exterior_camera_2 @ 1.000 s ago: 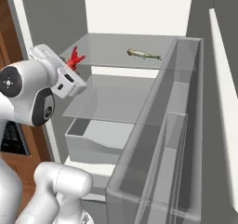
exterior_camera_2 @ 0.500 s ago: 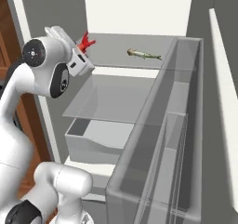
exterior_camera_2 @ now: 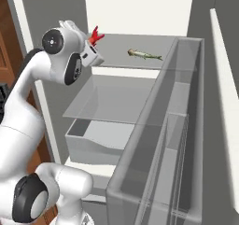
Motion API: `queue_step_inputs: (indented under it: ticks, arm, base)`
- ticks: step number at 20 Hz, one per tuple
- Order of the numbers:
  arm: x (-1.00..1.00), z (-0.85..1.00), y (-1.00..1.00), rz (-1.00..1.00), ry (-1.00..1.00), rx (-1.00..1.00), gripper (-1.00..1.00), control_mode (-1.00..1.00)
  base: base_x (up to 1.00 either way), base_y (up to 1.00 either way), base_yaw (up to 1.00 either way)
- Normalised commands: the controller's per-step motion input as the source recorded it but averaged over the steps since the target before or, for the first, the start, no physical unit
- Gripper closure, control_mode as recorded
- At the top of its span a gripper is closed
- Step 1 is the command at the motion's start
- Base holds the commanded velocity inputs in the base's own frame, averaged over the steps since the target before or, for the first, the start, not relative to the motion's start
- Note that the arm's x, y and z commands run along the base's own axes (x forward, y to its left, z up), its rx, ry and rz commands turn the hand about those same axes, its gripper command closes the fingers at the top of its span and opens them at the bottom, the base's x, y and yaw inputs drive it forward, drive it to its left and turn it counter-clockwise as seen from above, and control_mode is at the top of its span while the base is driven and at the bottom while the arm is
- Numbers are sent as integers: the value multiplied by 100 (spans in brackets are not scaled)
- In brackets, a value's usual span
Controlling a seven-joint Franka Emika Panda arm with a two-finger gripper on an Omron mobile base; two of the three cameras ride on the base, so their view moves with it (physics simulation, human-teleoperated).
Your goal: Place the fish on the counter behind the older fish on the same shelf of the fridge to maintain FIFO order. Close the fridge door when finished.
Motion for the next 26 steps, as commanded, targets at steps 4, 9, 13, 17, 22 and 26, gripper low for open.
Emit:
queue_step_inputs:
  ticks: [4,9,13,17,22,26]
  arm:
    - [64,0,-13,2,0,4,100,-100]
    - [63,0,-6,1,4,3,100,-100]
    - [58,0,0,0,5,0,100,-100]
    - [52,0,0,0,2,0,100,-100]
    - [55,0,0,0,1,0,100,-100]
    - [58,0,0,0,0,0,100,-100]
  base:
    - [0,0,0]
    - [0,0,0]
    - [0,0,0]
    - [0,0,0]
    - [0,0,0]
    - [0,0,0]
